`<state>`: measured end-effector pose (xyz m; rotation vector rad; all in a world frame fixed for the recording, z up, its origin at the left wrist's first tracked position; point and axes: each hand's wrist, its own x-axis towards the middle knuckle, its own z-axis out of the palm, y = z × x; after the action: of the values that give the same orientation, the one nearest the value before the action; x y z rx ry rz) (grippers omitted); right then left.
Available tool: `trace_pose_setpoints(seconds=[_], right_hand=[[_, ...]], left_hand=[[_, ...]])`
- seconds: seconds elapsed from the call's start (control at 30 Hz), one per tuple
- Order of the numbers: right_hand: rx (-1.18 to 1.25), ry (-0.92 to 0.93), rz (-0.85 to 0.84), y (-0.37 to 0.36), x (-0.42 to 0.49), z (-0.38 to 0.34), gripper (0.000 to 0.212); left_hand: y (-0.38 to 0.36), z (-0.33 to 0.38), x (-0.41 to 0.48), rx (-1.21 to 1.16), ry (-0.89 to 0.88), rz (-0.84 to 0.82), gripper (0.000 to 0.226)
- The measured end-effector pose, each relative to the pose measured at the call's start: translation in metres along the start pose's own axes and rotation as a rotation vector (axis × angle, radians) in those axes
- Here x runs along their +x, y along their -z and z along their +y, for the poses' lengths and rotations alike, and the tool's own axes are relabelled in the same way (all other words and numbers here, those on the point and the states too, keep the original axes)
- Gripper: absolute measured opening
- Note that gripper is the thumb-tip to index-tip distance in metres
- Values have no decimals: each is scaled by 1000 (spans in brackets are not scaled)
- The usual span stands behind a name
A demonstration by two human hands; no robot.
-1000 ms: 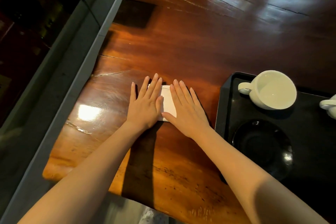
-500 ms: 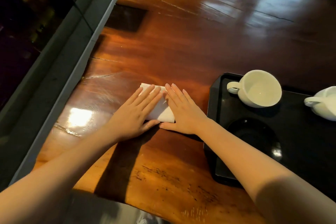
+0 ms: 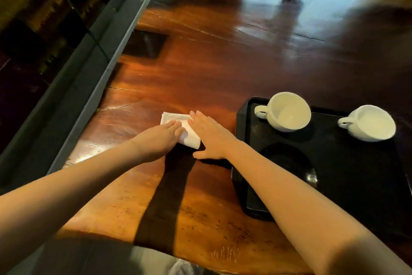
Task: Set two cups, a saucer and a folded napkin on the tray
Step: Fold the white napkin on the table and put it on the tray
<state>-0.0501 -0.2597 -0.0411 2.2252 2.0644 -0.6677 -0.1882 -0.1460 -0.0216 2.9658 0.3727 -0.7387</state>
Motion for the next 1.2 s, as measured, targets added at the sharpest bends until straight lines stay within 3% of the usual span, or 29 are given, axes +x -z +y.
trace_pose_setpoints(seconds=[0.1, 0.23, 0.4, 0.5, 0.63, 0.73, 1.0, 1.2], right_hand=[[184, -49, 83, 12, -3, -3, 65], [595, -167, 175, 19, -9, -8, 40], [962, -346, 218, 30, -17, -27, 34], [1098, -428, 250, 28, -21, -41, 37], [971, -632, 263, 20, -32, -48, 44], [831, -780, 364, 23, -51, -49, 46], [865, -895, 684, 44, -148, -11, 41], [841, -1047, 718, 18, -246, 45, 36]], left_hand=[[29, -12, -2, -201, 13, -79, 36], [57, -29, -11, -522, 38, 79, 22], [28, -14, -31, -1610, 262, 305, 18], [3, 27, -30, -1944, 485, 377, 32], [-13, 66, -24, -1625, 738, 550, 45], [9, 90, -26, -1436, 801, 705, 38], [66, 182, -8, -1313, 710, 793, 38], [78, 292, 15, -1351, 580, 707, 38]])
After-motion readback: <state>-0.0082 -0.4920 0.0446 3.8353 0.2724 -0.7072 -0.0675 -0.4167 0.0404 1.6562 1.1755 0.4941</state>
